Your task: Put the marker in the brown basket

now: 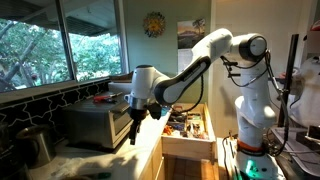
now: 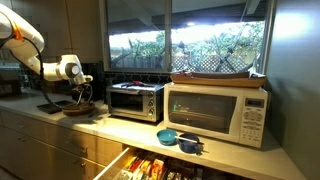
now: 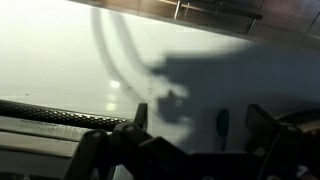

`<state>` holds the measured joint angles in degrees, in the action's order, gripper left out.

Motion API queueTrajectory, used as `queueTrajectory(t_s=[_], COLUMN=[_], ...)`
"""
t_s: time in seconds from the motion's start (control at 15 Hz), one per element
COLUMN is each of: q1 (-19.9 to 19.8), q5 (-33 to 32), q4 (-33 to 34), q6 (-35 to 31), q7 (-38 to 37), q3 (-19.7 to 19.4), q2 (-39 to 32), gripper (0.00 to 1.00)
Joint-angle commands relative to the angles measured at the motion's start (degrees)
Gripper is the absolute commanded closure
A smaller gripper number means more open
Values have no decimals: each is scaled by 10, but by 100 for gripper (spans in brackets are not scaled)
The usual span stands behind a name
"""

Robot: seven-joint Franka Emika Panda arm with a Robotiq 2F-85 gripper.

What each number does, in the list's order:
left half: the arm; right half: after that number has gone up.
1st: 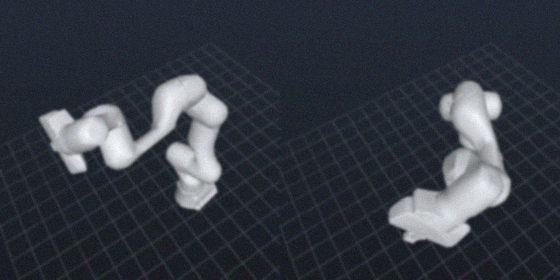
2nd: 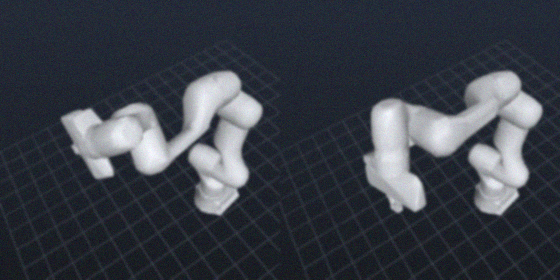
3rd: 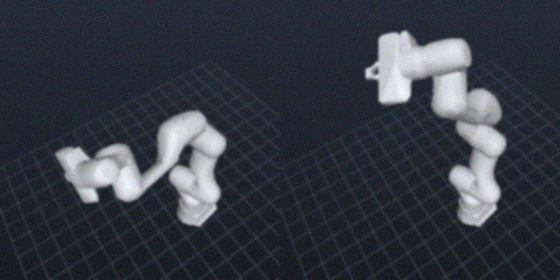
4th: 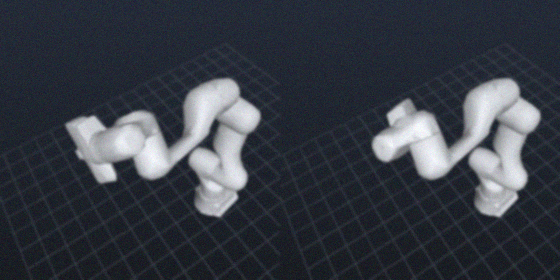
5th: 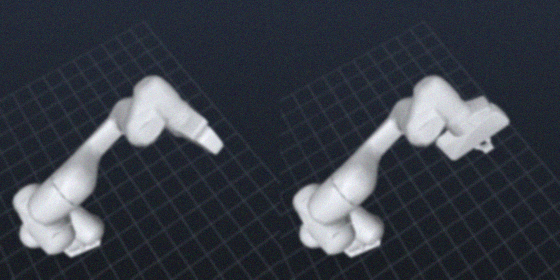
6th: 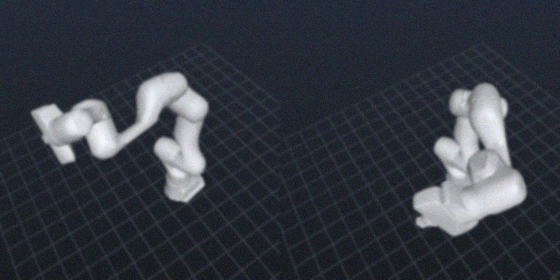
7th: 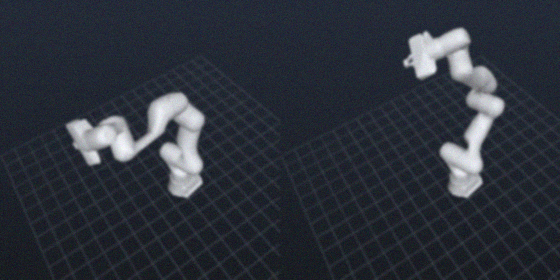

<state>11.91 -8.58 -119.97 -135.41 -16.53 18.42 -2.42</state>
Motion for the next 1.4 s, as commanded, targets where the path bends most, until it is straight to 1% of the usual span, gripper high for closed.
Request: queueTrajectory(t_s=[0.0,0.13,0.2,0.27,0.4,0.8,1.0,1.2,1.27,1.33], q1=[16,17,20,29,41,83,102,119,125,129], q5=[6,8,5,-33,-64,-74,-68,-63,-62,-60], q4=[12,25,38,51,68,132,182,233,247,259], q6=[-3,-4,-40,-47,-88,-132,-131,-111,-108,-103], q7=[11,19,28,-3,-16,-10,9,23,25,27], q3=[-17,-20,-19,-25,-33,-70,-81,-87,-90,-93], q2=[-15,-32,-59,-79,-111,-208,-254,-294,-305,-315], gripper=[0,0,0,0,0,0,0,3,9,17])
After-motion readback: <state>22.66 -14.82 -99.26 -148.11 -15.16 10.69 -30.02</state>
